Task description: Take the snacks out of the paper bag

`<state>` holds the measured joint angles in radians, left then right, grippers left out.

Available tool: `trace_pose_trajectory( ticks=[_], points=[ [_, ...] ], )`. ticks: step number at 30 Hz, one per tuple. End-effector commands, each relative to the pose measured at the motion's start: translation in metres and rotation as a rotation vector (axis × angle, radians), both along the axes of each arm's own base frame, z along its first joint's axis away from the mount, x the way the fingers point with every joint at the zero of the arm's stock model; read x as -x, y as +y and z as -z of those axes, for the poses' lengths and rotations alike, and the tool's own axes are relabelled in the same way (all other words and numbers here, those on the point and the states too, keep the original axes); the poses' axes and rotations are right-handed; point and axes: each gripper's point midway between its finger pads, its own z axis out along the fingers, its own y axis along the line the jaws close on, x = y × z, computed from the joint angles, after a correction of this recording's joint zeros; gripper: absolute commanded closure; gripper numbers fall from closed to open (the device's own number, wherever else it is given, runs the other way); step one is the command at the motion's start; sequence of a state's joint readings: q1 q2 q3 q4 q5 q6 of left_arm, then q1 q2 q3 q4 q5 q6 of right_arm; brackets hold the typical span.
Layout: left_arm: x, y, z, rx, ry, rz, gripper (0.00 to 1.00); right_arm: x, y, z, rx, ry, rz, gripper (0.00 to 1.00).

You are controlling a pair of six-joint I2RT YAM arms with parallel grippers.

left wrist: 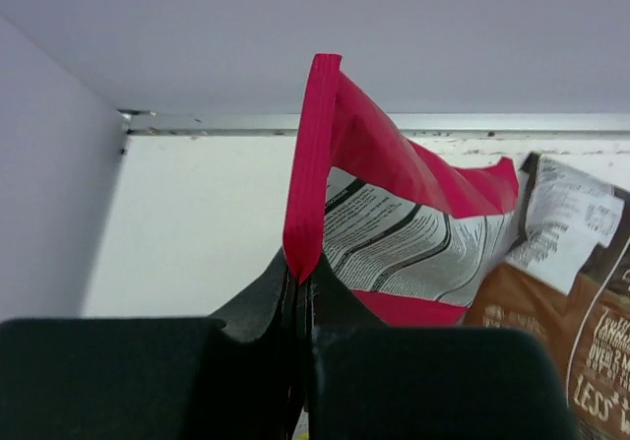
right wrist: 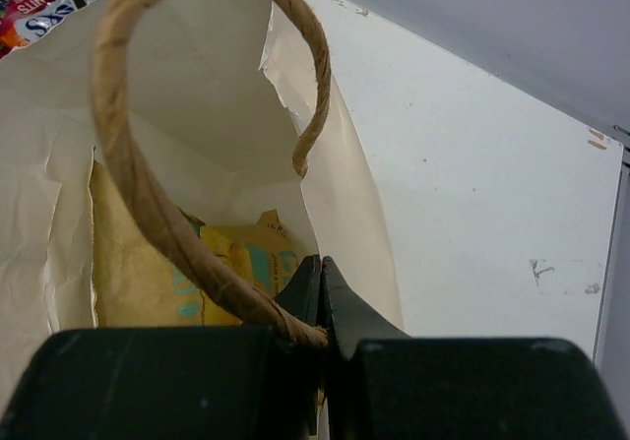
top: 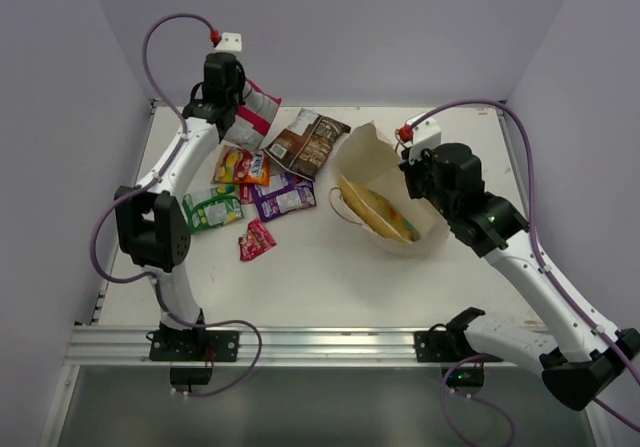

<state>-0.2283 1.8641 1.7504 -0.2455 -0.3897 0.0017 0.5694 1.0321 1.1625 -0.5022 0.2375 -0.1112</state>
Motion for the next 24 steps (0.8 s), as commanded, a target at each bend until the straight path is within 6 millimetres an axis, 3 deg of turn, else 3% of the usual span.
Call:
trace_pose_trajectory(
  ticks=[1,2,3,4,5,6,8,9,12,15,19,20,21,23,24],
  points=[
    [-0.027,0.029,-0.019,0.33,-0.155,-0.063,1.0,0.003,0.001,0.009,0.0,0.027,-0.005,1.0],
    [-0.03,0.039,-0.002,0.378,-0.134,-0.078,1.0,0.003,0.001,0.01,0.002,0.028,-0.007,1.0],
    [-0.027,0.059,0.037,0.426,-0.068,-0.107,1.0,0.002,0.001,0.01,0.004,0.029,-0.006,1.0],
    [-0.028,0.062,0.048,0.5,-0.072,-0.112,1.0,0.002,0.001,0.011,0.005,0.029,-0.006,1.0],
    [-0.024,0.078,0.066,0.526,-0.054,-0.15,1.0,0.001,0.002,0.011,0.004,0.026,-0.01,1.0],
    [-0.014,0.097,0.099,0.545,-0.02,-0.198,1.0,0.001,0.003,0.011,0.004,0.028,-0.011,1.0],
    [-0.007,0.113,0.121,0.58,-0.018,-0.245,1.0,0.001,0.005,0.012,0.002,0.034,-0.019,1.0],
    [0.004,0.127,0.145,0.594,0.012,-0.286,1.0,0.001,0.006,0.015,0.004,0.044,-0.024,1.0],
    [0.027,0.145,0.184,0.597,0.077,-0.359,1.0,0.0,0.007,0.016,0.004,0.05,-0.024,1.0],
    [0.043,0.153,0.201,0.587,0.105,-0.4,1.0,0.001,0.006,0.014,0.0,0.045,-0.023,1.0],
    [0.059,0.168,0.191,0.58,0.071,-0.464,1.0,0.002,0.002,0.004,-0.005,0.016,-0.007,1.0],
    [0.062,0.173,0.186,0.576,0.055,-0.481,0.96,0.002,0.0,0.002,-0.004,0.011,-0.001,1.0],
    [0.066,0.18,0.174,0.579,0.026,-0.491,0.81,0.002,-0.001,-0.002,-0.007,0.001,0.005,1.0],
    [0.066,0.182,0.162,0.58,0.006,-0.479,0.63,0.002,-0.005,-0.011,-0.012,-0.021,0.023,1.0],
    [0.064,0.182,0.147,0.575,-0.018,-0.462,0.46,0.001,-0.006,-0.014,-0.017,-0.029,0.03,1.0]
  ],
)
